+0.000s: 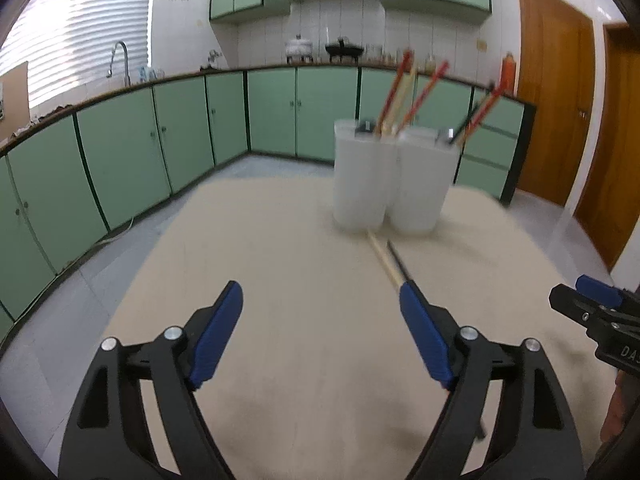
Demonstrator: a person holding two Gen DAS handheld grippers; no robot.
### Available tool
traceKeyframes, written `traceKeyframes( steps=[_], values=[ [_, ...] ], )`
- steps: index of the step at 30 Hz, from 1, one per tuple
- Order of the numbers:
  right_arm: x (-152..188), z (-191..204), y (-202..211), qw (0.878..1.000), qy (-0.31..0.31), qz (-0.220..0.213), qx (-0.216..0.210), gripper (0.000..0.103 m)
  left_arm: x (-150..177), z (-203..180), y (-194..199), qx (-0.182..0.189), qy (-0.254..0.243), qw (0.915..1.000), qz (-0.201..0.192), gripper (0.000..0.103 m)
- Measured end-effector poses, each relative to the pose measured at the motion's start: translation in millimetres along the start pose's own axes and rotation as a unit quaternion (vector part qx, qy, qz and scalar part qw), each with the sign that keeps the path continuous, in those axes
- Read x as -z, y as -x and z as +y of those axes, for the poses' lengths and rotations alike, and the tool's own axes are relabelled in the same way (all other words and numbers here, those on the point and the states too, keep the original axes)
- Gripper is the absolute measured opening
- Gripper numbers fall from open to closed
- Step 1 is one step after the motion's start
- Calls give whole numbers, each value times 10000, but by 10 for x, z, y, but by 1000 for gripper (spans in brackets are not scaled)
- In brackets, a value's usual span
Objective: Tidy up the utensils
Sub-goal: 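Close the right gripper on a black chopstick while the left moves toward a red-patterned one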
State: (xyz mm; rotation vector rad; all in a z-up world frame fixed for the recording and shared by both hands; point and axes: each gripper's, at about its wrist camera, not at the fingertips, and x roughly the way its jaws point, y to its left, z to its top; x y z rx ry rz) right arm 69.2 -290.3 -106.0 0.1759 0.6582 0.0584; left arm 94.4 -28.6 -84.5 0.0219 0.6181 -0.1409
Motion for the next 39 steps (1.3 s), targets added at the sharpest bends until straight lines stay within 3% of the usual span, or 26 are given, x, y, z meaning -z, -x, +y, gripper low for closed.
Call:
traceKeyframes(
  steps=[7, 15, 29, 35, 39],
  values=[
    [326, 96, -76, 9995, 119, 308, 27, 89, 341, 58, -56, -57, -49, 9989, 472, 87],
    [458, 282, -60, 9982, 414, 437, -77, 87, 373, 143, -46, -141, 140, 9980, 606, 88],
    [560, 580, -65, 9934, 803, 692, -438, 40, 376, 171, -37, -252, 133, 9972, 686, 88],
    [616, 669, -123, 9904, 911, 864, -583, 24, 389, 206, -44, -272, 194, 9968, 721, 88],
    [618, 709, -138, 9894, 975, 891, -605, 19, 388, 206, -45, -268, 188, 9968, 725, 88]
  ],
)
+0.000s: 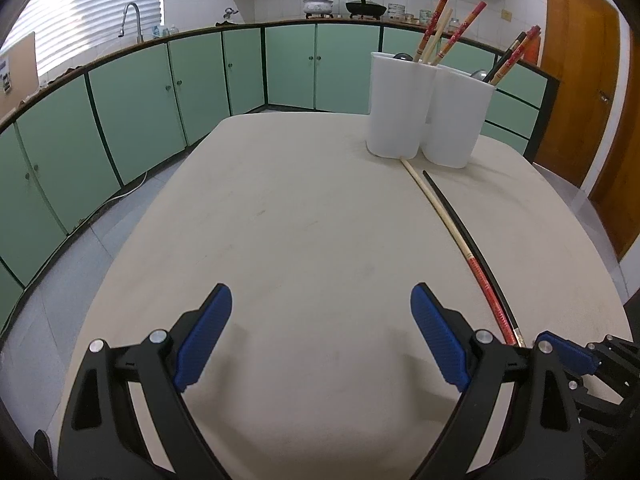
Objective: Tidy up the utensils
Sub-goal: 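Close the right gripper on a black chopstick while the left moves toward a red-patterned one, then close the left gripper on the red-patterned chopstick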
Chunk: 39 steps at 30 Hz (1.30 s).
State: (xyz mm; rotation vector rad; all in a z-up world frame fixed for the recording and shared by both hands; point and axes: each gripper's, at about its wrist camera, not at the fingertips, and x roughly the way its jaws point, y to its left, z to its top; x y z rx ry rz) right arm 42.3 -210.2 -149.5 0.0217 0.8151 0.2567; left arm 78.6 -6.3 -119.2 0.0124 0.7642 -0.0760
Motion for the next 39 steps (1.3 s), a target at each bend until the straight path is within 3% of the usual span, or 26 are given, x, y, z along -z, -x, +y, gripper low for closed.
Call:
traceKeyframes(
  steps=[7, 22, 30, 39],
  values=[
    [-8, 21, -39, 10000, 6, 34, -9, 9, -8, -26, -16, -9, -61, 10000, 18, 88],
    [53, -177, 75, 9992, -334, -25, 218, 6, -8, -175, -20, 48, -205, 9998, 2, 88],
    [110, -496, 211, 9946, -827, -132, 608, 6, -1, -350, -5, 280, -247, 9993, 13, 88],
    [125, -682, 248, 9920, -1025, -171, 719, 6, 71, -688, -14, 597, -288, 9977, 138, 86]
  ],
)
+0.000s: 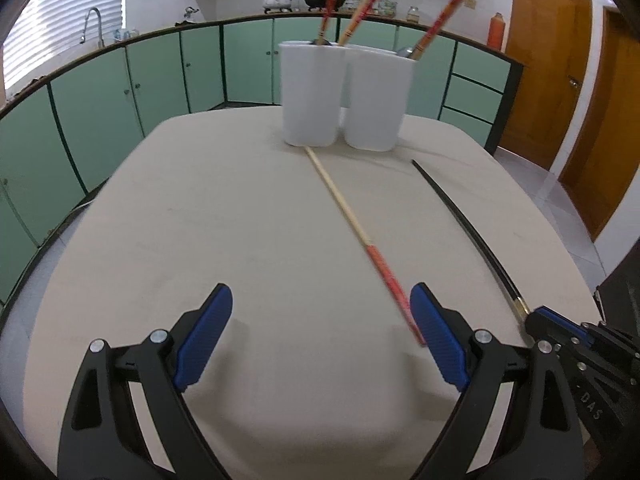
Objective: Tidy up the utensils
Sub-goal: 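Close the left gripper on the red-patterned chopstick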
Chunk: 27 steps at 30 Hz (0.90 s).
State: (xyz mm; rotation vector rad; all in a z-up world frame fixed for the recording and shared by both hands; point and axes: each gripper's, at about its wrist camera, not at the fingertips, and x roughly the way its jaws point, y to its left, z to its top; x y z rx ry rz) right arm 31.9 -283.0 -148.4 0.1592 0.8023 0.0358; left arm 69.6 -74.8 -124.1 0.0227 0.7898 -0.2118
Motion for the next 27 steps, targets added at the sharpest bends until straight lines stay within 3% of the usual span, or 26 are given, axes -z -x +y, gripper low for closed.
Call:
traceKeyframes(
  steps=[7, 16, 27],
  values=[
    [-13, -41, 5, 10000, -42, -20, -30, 6, 28, -199, -96, 179, -125, 9996, 190, 81],
    [-1, -60, 5, 10000, -75, -5, -64, 6, 29, -223, -208, 278, -107, 9984, 480, 64],
    [-1, -40, -4, 10000, -63, 13, -56, 6, 32, -171, -187, 256, -2, 9983, 518, 45]
  ],
)
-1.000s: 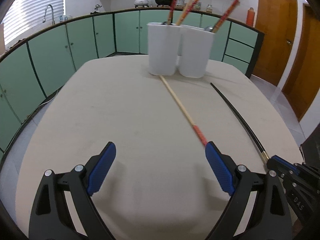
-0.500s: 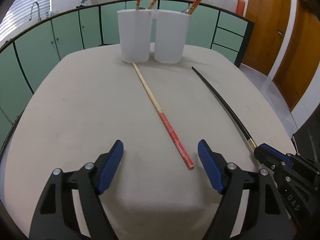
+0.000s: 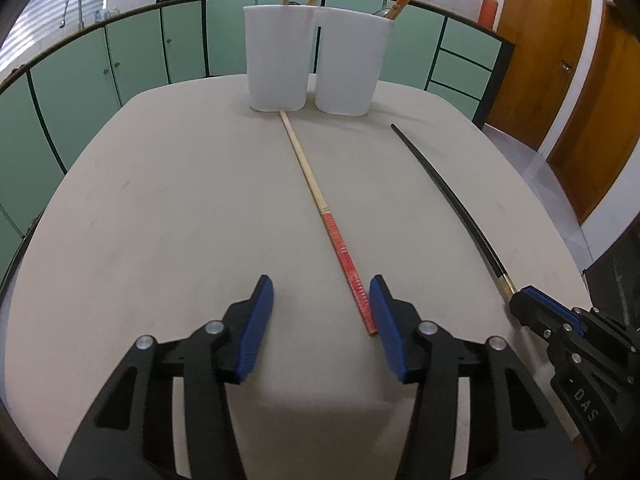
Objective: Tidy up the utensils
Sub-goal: 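Close the left gripper on the red-patterned chopstick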
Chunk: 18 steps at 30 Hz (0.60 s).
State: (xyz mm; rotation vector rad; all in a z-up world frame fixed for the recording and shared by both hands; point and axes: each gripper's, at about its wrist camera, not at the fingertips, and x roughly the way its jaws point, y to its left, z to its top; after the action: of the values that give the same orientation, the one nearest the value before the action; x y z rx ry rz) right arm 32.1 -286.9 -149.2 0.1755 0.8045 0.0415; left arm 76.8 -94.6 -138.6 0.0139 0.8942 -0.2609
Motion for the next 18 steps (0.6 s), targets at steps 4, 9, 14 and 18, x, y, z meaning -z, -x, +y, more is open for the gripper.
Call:
traceKeyframes(
  steps=[4, 9, 14, 18],
  values=[
    [1, 7, -11, 10000, -5, 12, 7, 6, 22, 24, 29, -7, 17, 10000, -1, 38],
    [4, 16, -23, 10000, -10, 22, 12, 6, 55, 47, 78, -32, 20, 10000, 14, 24],
    [8, 25, -35, 10000, -6, 29, 15, 6, 83, 99, 120, -33, 120, 9999, 70, 18],
    [7, 27, -33, 10000, -9, 27, 15, 6, 87, 116, 105, 5, 207, 9997, 122, 19]
  ],
)
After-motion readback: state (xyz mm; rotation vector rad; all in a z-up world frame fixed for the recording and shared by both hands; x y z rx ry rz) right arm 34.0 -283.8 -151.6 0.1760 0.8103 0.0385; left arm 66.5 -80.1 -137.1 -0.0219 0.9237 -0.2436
